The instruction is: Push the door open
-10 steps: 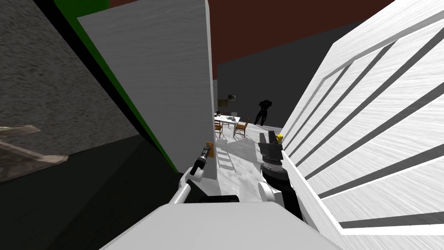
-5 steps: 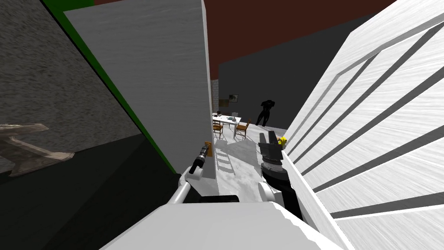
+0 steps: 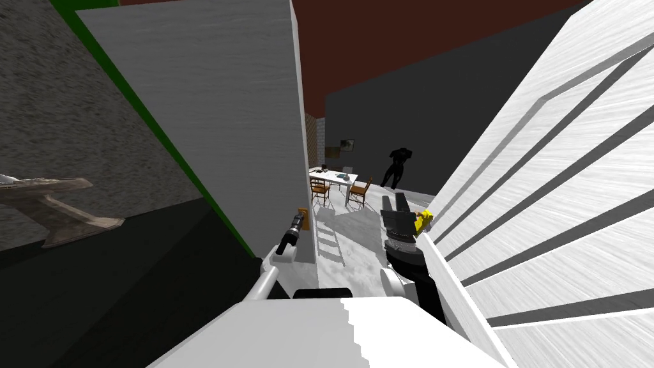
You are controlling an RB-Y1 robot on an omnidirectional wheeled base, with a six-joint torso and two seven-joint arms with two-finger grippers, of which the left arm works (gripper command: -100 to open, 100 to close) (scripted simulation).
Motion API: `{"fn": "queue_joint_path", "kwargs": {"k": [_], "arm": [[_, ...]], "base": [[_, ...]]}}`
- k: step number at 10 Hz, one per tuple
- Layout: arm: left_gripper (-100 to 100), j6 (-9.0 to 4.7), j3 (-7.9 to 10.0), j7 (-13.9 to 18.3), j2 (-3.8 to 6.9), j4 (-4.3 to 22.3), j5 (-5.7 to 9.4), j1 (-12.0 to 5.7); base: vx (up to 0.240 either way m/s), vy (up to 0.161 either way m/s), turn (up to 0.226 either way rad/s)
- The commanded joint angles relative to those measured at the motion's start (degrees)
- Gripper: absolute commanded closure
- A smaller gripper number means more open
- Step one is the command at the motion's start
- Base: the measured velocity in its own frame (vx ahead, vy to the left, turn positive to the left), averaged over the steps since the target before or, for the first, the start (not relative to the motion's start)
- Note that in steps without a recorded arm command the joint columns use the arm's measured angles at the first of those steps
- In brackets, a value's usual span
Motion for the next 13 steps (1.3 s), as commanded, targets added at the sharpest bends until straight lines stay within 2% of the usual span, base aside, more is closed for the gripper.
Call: {"fn": "queue_joint_path", "kwargs": {"k": [1,3,4,7,13], "arm": [[100,-0.44,1.67,-0.43,-0.29,0.64,0.14,-0.88],[100,-0.45,2.64,-0.67,-0.63,1.07,0.22,-1.18],[100,-0.13,2.33,-0.70,-0.63,1.00,0.15,-0.93],[100,-0.29,4.27,-1.04,0.34,1.25,0.49,-1.17],[100,-0.48,7.87,-1.77,1.46,1.87,1.07,-1.41]], "base": [[0.166,-0.155,0.076],[0.154,-0.103,0.051],[0.077,-0.031,0.016],[0.163,-0.062,0.046],[0.189,-0.088,0.056]]}}
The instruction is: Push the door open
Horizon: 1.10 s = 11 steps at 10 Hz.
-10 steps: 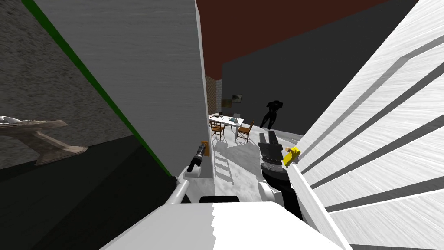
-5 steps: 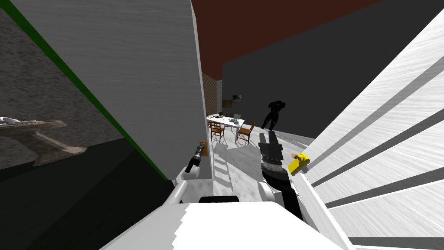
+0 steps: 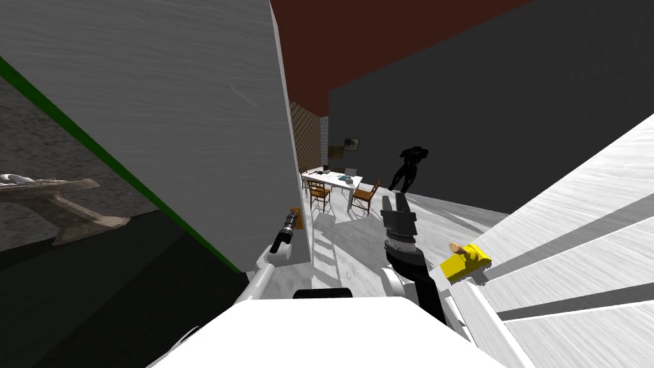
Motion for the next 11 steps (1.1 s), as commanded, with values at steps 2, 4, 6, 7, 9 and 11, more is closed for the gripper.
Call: {"fn": "queue_joint_path", "kwargs": {"k": [2,4,6,7,9,11], "arm": [[100,0.96,2.12,-0.50,0.64,-1.63,0.27,0.57],[100,0.90,3.22,-0.72,0.83,-1.45,0.45,0.50],[100,0.84,4.34,-0.95,0.96,-1.25,0.63,0.42],[100,0.82,4.71,-1.02,1.00,-1.19,0.69,0.40],[100,0.74,6.21,-1.32,1.11,-0.93,0.93,0.30],[100,0.69,7.31,-1.54,1.14,-0.75,1.11,0.22]], "base": [[0.127,-0.058,0.051],[0.158,-0.073,0.060],[0.138,-0.084,0.067],[0.147,-0.070,0.068],[0.166,-0.100,0.078],[0.137,-0.075,0.037]]}}
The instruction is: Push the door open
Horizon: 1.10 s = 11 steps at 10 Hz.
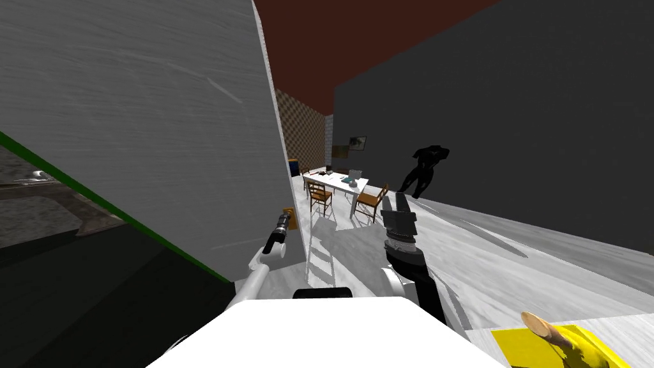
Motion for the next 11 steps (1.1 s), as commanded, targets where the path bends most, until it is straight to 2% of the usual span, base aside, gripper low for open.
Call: {"fn": "queue_joint_path", "kwargs": {"k": [1,11], "arm": [[100,-0.35,1.73,-0.43,0.42,0.35,0.19,-0.42],[100,-0.65,7.48,-1.58,-0.03,1.34,1.13,-0.81]], "base": [[0.148,-0.087,0.084],[0.170,-0.094,0.073]]}}
